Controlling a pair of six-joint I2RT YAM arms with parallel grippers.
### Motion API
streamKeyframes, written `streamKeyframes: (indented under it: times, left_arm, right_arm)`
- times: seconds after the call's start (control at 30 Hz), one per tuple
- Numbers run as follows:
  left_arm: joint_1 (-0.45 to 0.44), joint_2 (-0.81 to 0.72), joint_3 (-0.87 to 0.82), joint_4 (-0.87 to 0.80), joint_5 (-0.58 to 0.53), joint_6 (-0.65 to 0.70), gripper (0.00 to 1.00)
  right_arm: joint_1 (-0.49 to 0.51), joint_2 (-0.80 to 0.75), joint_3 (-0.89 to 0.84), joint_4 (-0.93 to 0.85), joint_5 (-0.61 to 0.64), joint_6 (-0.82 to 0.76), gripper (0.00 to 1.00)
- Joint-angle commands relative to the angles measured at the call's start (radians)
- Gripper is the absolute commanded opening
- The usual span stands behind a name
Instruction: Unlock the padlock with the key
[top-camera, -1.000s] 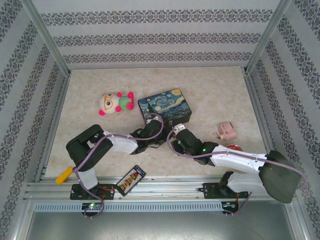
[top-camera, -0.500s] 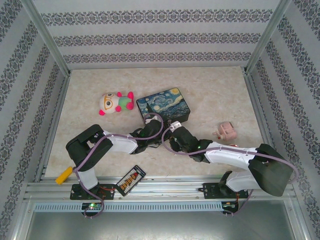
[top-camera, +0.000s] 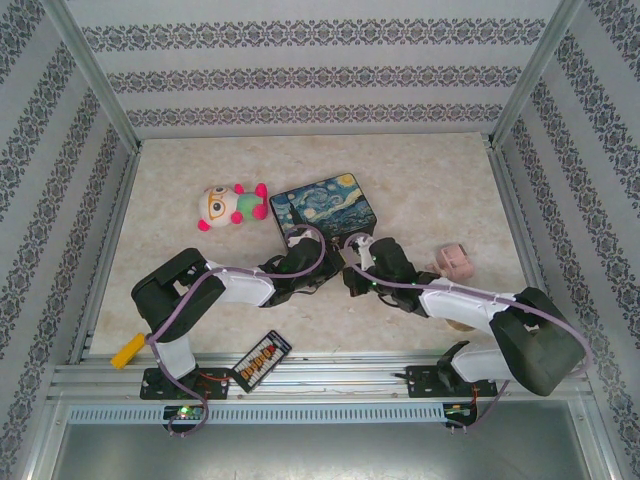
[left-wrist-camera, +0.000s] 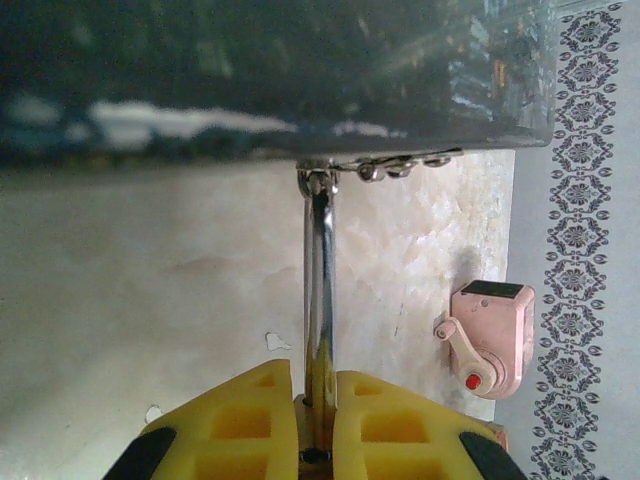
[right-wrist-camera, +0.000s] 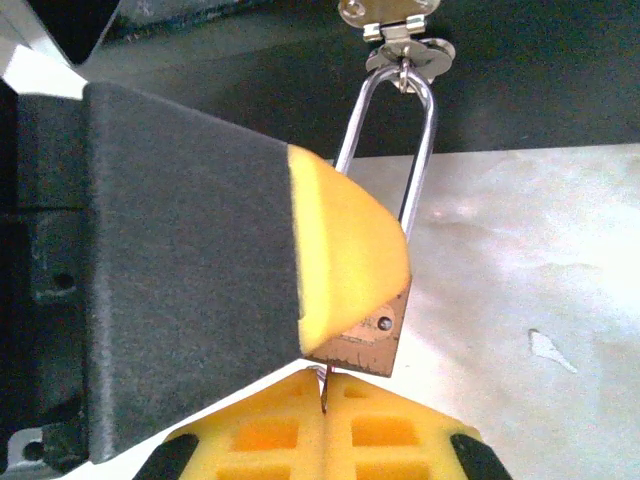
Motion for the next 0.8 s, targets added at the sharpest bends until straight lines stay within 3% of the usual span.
streamKeyframes:
  times: [0.0, 0.33, 0.47, 0.63, 0.77]
  left_arm:
    - [-0.017, -0.028, 0.002, -0.004, 0.078, -0.014, 0.06]
    - [-0.017, -0.028, -0.009, 0.028, 0.077, -0.016, 0.21]
    - [-0.017, -0.043, -0.028, 0.047, 0.051, -0.018, 0.41]
    - [-0.017, -0.097, -0.047, 0.016, -0.008, 0.009, 0.53]
    - [-0.018, -0.145, -0.032, -0.065, -0.046, 0.064, 0.72]
  right_arm:
    - [-0.078, 0.025, -0.02, 0.114, -0.078, 0.099, 0.0]
    - [-0.179, 0.121, -0.043, 0.257, -0.264, 0.264, 0.0]
    - [-0.191, 0.14, -0.045, 0.273, -0.275, 0.301, 0.0]
    - [-0.196, 0.142, -0.051, 0.275, -0.268, 0.314, 0.0]
    - [-0.196, 0.144, -0.045, 0.277, -0.264, 0.325, 0.0]
